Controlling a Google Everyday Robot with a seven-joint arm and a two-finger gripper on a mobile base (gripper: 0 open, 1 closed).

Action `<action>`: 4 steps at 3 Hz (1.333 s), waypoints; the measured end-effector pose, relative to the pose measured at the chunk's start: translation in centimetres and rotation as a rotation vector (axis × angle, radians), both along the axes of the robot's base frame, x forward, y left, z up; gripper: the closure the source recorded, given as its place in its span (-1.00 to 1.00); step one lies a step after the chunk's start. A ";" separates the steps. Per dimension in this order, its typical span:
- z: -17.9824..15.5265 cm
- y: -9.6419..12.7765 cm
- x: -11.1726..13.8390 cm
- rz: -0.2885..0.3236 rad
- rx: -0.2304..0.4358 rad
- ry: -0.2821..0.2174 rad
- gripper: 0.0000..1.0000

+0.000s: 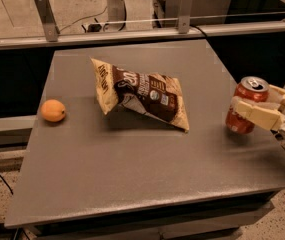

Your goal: Place coke can upright

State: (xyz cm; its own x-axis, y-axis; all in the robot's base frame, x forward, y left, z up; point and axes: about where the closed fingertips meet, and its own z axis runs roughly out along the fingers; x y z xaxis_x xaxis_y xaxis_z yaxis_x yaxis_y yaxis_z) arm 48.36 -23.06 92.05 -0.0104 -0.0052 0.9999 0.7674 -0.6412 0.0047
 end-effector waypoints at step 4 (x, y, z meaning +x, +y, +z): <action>-1.4 -1.3 -0.5 -0.014 -0.034 0.010 -1.00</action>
Offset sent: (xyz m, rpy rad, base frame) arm -0.0047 -0.0143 -0.0273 -0.0921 -0.0607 -0.0210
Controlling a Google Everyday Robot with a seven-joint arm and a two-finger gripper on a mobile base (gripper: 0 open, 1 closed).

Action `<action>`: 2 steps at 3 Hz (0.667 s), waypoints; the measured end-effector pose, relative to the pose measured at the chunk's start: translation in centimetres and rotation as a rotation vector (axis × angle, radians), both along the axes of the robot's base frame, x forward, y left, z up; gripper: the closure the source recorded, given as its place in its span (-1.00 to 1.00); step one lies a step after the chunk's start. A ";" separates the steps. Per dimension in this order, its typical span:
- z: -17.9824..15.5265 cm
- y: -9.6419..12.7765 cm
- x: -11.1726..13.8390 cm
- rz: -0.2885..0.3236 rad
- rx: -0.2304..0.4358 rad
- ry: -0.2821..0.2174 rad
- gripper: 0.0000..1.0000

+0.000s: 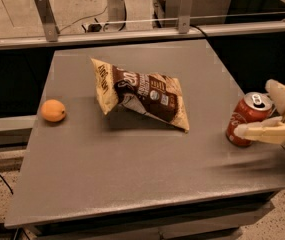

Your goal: Place coke can upright

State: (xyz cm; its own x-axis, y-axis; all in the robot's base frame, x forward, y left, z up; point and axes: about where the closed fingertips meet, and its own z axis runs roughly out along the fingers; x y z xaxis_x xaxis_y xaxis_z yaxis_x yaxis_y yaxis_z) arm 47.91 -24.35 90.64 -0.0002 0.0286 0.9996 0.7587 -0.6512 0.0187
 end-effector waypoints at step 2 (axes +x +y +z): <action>4.0 -4.9 -0.6 -0.085 0.038 -0.018 -1.00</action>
Offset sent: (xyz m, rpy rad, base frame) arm -0.0171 -0.1076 0.0827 0.0599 -0.0775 -0.1822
